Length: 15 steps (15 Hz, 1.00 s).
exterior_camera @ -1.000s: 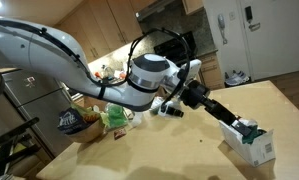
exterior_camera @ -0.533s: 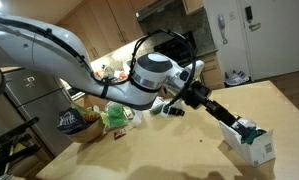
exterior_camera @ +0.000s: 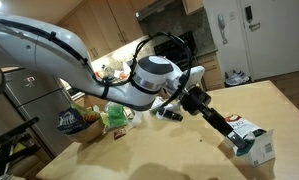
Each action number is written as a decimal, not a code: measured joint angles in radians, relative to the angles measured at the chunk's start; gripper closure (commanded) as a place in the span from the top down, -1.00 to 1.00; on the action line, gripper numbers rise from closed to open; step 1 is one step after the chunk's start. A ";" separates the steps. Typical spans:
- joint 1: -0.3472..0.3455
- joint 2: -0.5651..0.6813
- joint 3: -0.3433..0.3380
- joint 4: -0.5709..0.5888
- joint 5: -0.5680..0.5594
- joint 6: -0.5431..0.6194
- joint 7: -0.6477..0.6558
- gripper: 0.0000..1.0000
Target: Take the white object from the table and place it in the box on the table
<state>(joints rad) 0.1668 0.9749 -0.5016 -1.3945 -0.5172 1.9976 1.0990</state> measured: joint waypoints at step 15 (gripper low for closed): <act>-0.059 0.007 0.076 0.068 -0.030 -0.191 0.002 -0.99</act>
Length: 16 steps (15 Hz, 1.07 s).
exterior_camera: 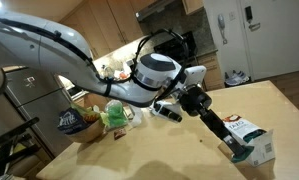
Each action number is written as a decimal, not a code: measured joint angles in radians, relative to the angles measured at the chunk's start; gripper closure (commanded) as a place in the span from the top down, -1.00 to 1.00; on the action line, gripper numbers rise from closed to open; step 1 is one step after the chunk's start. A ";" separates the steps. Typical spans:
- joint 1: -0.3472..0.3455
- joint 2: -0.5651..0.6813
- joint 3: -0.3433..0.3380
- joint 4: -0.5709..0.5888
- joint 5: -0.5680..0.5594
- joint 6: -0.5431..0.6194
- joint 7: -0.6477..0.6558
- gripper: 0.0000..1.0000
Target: Take the white object from the table and place it in the box on the table
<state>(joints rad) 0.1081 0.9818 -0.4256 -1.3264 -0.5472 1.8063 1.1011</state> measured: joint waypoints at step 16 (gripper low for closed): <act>-0.010 -0.051 0.000 0.010 -0.038 -0.036 0.121 -0.99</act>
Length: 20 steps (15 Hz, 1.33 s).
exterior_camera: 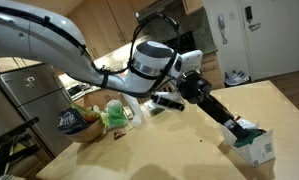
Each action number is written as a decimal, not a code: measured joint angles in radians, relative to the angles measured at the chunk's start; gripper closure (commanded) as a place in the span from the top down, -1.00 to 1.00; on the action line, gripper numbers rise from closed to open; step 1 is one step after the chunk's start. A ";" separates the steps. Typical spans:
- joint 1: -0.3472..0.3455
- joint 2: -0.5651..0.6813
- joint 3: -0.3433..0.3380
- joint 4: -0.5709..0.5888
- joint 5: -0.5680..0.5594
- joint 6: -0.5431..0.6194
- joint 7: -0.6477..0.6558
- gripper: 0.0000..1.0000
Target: Take the white object from the table and place it in the box on the table
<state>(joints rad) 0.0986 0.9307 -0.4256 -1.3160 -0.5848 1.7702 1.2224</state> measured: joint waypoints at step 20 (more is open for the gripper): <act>-0.062 0.010 0.026 0.157 0.000 -0.158 0.022 -0.99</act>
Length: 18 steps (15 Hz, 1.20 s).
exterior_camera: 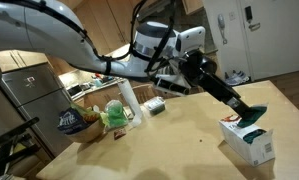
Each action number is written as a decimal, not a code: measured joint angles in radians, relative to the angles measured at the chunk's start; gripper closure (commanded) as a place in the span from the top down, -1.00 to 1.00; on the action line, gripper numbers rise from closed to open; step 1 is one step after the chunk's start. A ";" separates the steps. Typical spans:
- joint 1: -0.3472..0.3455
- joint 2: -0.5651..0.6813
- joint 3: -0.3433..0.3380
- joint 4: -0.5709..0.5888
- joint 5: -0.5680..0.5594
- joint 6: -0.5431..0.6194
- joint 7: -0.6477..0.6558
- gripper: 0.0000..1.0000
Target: Take the white object from the table and place it in the box on the table
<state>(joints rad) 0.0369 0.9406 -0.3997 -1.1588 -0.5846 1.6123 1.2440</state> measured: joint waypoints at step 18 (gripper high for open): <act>-0.079 0.310 0.053 0.468 0.024 -0.167 -0.281 -0.99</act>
<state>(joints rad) -0.0420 1.2503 -0.3464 -0.6910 -0.5604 1.4454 0.9631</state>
